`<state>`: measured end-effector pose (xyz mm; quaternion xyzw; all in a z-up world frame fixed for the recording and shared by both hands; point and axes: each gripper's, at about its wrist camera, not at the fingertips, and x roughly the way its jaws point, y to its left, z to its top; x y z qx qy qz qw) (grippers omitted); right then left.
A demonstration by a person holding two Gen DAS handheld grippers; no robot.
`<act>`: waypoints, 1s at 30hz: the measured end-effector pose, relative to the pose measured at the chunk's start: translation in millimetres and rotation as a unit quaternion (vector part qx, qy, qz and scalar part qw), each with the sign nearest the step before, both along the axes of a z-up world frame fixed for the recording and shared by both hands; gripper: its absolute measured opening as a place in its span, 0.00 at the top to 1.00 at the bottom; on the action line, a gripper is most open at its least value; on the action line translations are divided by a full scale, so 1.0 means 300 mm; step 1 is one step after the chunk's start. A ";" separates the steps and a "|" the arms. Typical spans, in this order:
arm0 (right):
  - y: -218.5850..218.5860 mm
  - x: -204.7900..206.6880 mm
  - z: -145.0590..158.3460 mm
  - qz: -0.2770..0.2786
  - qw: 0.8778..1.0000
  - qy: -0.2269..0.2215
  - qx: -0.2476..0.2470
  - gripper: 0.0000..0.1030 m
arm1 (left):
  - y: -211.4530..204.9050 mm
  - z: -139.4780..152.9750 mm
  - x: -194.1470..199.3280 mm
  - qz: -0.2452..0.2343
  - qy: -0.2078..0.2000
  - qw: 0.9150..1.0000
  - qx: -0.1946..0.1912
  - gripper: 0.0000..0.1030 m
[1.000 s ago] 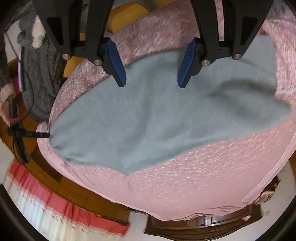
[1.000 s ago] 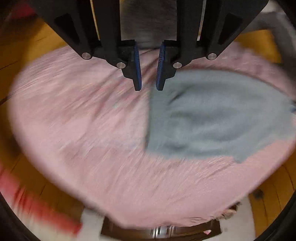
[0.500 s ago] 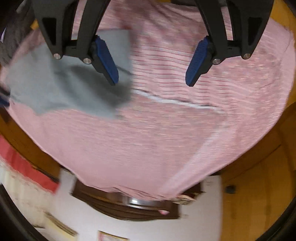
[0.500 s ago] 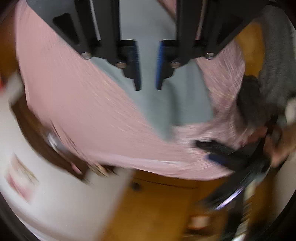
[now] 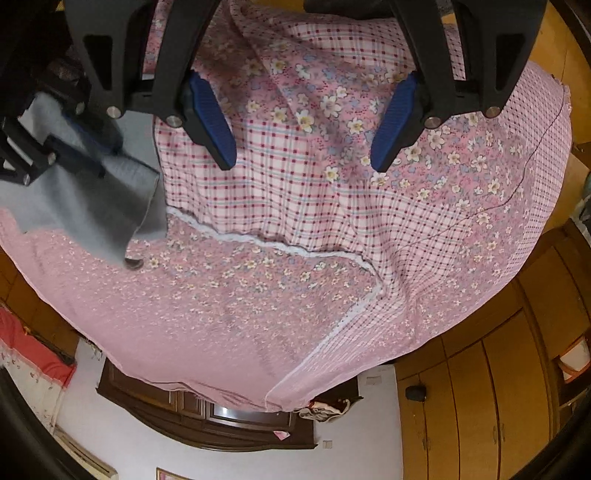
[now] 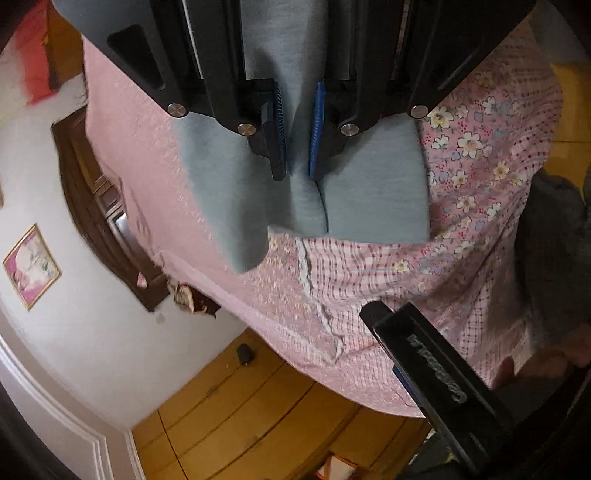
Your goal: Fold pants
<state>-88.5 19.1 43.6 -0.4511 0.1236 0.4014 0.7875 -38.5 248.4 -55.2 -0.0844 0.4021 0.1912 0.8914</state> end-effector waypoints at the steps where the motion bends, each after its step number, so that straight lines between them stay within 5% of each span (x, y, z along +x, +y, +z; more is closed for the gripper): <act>1: -0.004 0.007 -0.002 0.000 1.000 0.002 -0.001 0.88 | -0.002 0.000 -0.004 -0.003 0.000 1.000 0.002 0.23; 10: -0.128 -0.038 0.069 0.037 0.997 -0.007 0.062 0.95 | -0.048 0.007 0.014 -0.019 -0.003 1.000 0.007 0.22; 30: -0.132 -0.154 0.013 0.108 0.993 0.019 0.041 0.95 | -0.006 0.012 -0.038 0.001 -0.007 1.000 -0.015 0.22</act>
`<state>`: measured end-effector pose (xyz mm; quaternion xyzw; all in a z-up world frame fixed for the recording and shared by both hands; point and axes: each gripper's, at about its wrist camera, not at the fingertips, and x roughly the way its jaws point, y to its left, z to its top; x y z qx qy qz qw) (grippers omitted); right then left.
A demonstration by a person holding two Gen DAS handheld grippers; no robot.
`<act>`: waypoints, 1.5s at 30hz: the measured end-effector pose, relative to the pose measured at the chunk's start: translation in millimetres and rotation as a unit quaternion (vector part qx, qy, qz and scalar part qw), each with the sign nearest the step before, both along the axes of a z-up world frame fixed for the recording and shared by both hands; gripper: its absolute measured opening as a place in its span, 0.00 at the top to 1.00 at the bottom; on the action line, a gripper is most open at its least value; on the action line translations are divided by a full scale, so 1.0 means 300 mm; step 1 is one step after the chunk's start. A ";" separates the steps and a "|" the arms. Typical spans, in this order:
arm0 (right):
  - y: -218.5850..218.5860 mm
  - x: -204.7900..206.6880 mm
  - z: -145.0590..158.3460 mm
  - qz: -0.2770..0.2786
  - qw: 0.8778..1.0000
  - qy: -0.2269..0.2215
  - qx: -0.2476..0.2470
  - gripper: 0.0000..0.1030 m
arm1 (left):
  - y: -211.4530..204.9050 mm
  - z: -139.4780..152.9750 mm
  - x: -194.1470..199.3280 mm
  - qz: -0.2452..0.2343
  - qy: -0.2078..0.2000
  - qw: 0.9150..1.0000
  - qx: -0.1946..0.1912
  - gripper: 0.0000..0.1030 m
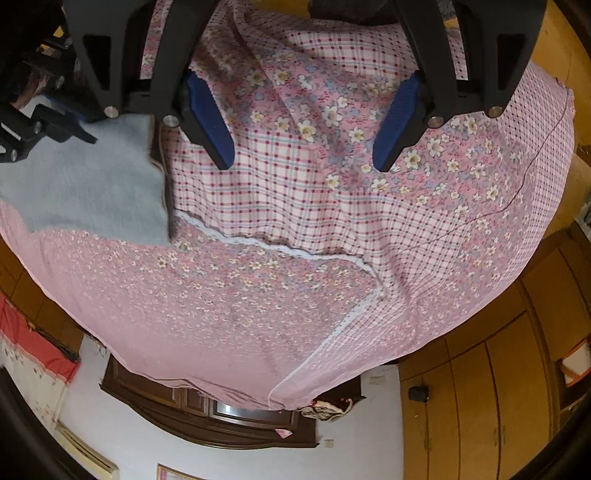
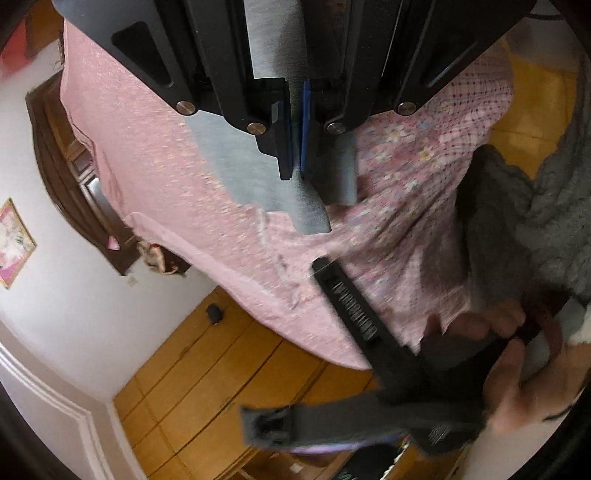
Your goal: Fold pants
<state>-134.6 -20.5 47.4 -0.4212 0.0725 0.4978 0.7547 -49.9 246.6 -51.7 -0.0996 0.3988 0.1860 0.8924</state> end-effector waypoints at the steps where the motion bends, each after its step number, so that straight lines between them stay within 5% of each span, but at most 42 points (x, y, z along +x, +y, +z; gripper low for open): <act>1: 0.007 -0.006 -0.022 0.006 1.000 0.002 -0.012 0.95 | 0.004 -0.001 -0.001 0.003 0.000 1.000 -0.003 0.22; 4: -0.003 -0.029 -0.044 0.021 0.999 -0.023 -0.028 0.95 | 0.012 -0.002 -0.007 0.004 -0.001 1.000 -0.003 0.22; 8: -0.028 -0.016 -0.034 0.028 0.999 0.009 -0.012 0.94 | 0.017 -0.013 -0.009 0.005 0.005 1.000 0.000 0.22; 13: -0.012 -0.023 -0.054 0.034 0.998 0.043 -0.015 0.76 | 0.013 -0.005 0.001 0.004 0.001 1.000 0.000 0.22; 20: -0.299 0.140 0.167 -0.086 0.973 0.198 0.077 0.66 | -0.128 0.082 0.032 -0.053 -0.058 0.996 0.029 0.22; 26: -0.915 0.362 0.227 -0.302 0.911 0.257 0.115 0.66 | -0.314 0.115 0.130 -0.132 -0.071 0.989 0.005 0.21; 28: -1.177 0.424 0.205 -0.372 0.866 0.301 0.142 0.73 | -0.377 0.104 0.167 -0.153 -0.070 0.986 -0.010 0.21; 30: -1.361 0.459 0.176 -0.406 0.830 0.341 0.173 0.95 | -0.423 0.080 0.190 -0.161 -0.060 0.985 -0.015 0.21; 31: -1.469 0.479 0.143 -0.432 0.806 0.359 0.187 0.95 | -0.445 0.063 0.199 -0.165 -0.055 0.985 -0.012 0.21; 34: -1.631 0.517 0.068 -0.487 0.772 0.364 0.187 0.97 | -0.492 0.006 0.235 -0.163 -0.022 0.986 0.013 0.21; 38: -1.704 0.564 0.021 -0.516 0.745 0.380 0.186 0.99 | -0.527 -0.048 0.257 -0.157 0.007 0.987 0.036 0.21; 45: -1.665 0.578 0.021 -0.538 0.754 0.346 0.149 0.99 | -0.517 -0.076 0.263 -0.152 0.006 0.988 0.038 0.21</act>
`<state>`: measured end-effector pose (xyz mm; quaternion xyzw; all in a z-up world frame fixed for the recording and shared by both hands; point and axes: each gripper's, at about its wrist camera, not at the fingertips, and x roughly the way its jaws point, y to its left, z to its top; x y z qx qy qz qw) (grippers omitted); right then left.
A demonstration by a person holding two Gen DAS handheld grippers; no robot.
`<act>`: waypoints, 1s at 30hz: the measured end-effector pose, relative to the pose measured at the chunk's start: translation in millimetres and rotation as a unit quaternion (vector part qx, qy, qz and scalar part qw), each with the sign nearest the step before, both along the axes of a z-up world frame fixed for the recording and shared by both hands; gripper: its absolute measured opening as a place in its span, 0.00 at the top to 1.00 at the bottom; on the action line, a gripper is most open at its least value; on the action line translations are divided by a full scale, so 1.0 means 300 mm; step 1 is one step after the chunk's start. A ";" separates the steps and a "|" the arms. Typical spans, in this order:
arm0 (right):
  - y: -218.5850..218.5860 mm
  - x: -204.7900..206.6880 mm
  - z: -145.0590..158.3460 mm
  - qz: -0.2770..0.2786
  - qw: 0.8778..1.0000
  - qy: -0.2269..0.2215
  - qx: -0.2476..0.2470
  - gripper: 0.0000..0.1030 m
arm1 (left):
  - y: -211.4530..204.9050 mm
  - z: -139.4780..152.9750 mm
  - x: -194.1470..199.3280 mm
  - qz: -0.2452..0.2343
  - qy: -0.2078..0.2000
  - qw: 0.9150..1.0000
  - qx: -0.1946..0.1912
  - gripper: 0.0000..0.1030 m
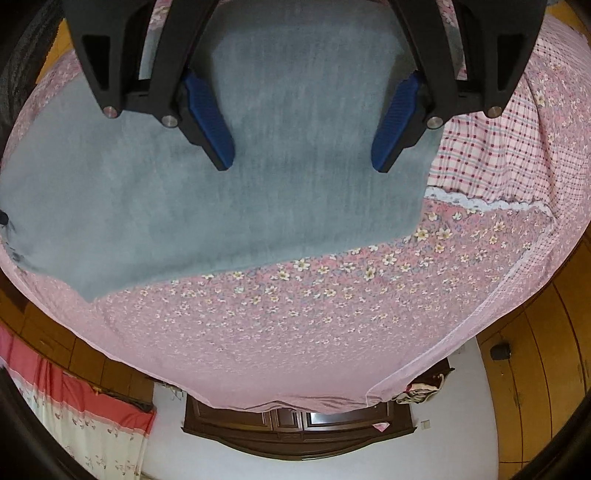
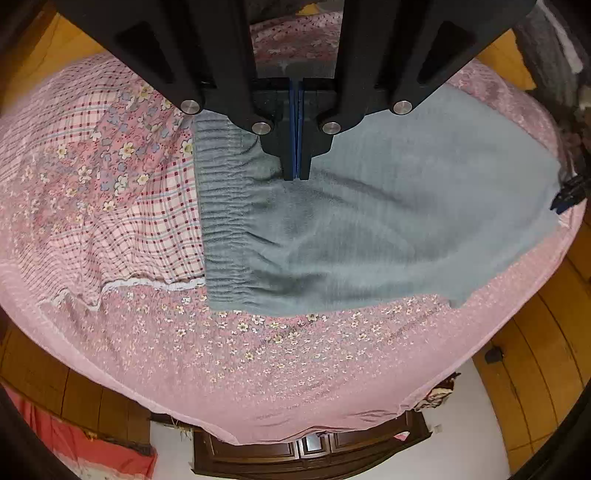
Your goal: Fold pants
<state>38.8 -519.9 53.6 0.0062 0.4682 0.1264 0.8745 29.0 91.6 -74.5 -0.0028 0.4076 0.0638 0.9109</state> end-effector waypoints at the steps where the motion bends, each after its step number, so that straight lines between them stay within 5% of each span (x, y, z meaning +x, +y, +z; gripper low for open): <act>1: 0.008 0.002 -0.002 0.000 1.000 -0.001 -0.006 0.99 | 0.000 -0.002 0.001 0.000 0.000 1.000 0.002 0.21; 20: -0.002 0.016 -0.027 -0.024 0.998 -0.007 -0.063 1.00 | -0.010 0.017 -0.015 -0.001 -0.003 1.000 0.018 0.20; 25: -0.030 -0.027 0.086 -0.021 0.998 -0.052 -0.002 0.99 | -0.013 0.024 0.000 0.001 0.005 1.000 0.023 0.20; 30: 0.164 0.074 0.177 0.060 0.995 -0.036 0.066 0.96 | -0.101 0.158 0.028 -0.040 -0.037 0.999 0.004 0.21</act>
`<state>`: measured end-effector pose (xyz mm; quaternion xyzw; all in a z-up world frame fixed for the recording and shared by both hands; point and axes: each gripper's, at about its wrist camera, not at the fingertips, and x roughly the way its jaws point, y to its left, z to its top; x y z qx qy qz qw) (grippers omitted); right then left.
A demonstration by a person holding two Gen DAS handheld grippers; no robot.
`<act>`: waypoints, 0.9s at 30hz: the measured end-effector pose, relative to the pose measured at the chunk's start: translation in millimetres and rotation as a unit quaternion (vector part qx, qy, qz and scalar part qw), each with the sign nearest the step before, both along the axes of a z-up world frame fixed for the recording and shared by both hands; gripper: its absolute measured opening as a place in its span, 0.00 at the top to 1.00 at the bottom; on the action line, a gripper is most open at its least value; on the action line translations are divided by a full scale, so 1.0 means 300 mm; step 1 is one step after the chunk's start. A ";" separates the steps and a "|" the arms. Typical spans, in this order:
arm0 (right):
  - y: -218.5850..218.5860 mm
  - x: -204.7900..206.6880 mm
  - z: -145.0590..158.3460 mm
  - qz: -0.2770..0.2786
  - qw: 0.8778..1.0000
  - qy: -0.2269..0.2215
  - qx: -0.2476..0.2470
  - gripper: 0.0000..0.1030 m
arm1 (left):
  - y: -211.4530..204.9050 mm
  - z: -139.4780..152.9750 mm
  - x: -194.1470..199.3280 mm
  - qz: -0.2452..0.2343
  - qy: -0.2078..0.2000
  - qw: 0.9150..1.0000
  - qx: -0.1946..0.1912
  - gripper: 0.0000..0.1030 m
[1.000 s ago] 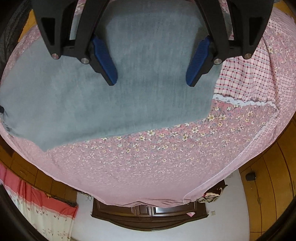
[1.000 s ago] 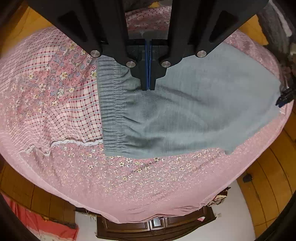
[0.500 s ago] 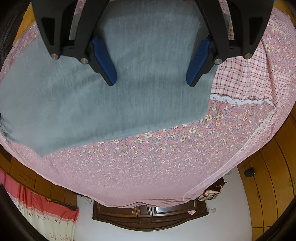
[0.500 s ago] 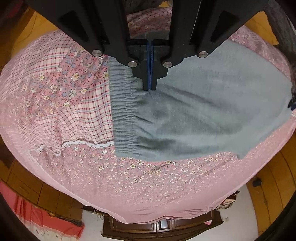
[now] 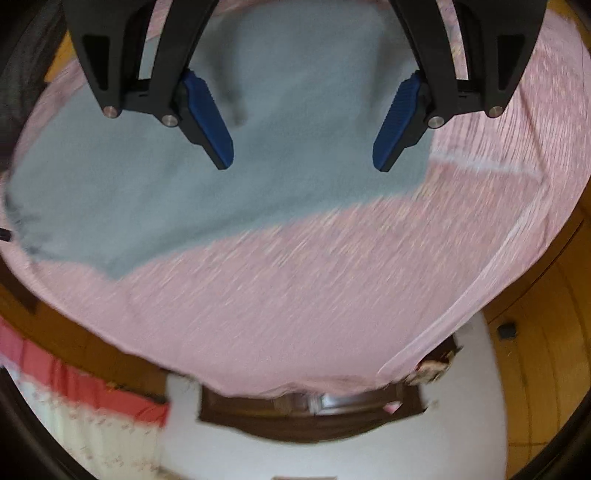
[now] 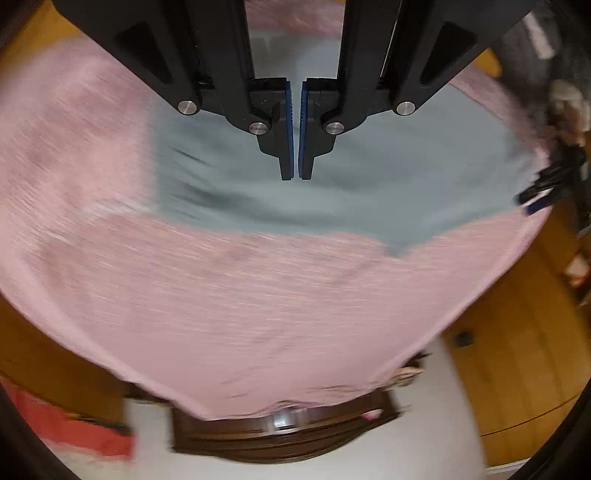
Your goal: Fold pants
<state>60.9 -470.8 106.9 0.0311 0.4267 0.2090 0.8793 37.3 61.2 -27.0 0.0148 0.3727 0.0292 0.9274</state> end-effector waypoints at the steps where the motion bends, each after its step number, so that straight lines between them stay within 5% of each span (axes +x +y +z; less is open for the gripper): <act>1: 0.067 0.034 -0.003 0.025 1.000 0.004 0.011 0.96 | -0.032 0.022 0.020 -0.014 -0.008 1.000 -0.004 0.21; 7: 0.415 0.233 -0.153 0.117 0.991 0.054 0.037 0.97 | -0.332 0.054 0.259 -0.121 -0.024 0.988 -0.093 0.21; 9: 0.425 0.272 -0.187 0.104 0.992 0.060 0.044 0.98 | -0.412 0.020 0.337 -0.143 -0.002 0.982 -0.127 0.35; 11: 0.399 0.299 -0.211 0.087 0.992 0.058 0.068 0.99 | -0.475 -0.019 0.408 -0.136 0.022 0.982 -0.129 0.64; 12: 0.379 0.313 -0.222 0.076 0.993 0.055 0.075 0.99 | -0.496 -0.040 0.436 -0.129 0.025 0.983 -0.129 0.67; 20: 0.379 0.352 -0.265 0.071 0.994 0.028 0.084 1.00 | -0.544 -0.144 0.515 -0.130 0.049 0.979 -0.148 0.73; 27: 0.324 0.275 -0.173 0.044 0.996 0.009 0.071 1.00 | -0.656 -0.085 0.531 -0.159 0.038 0.980 -0.116 0.73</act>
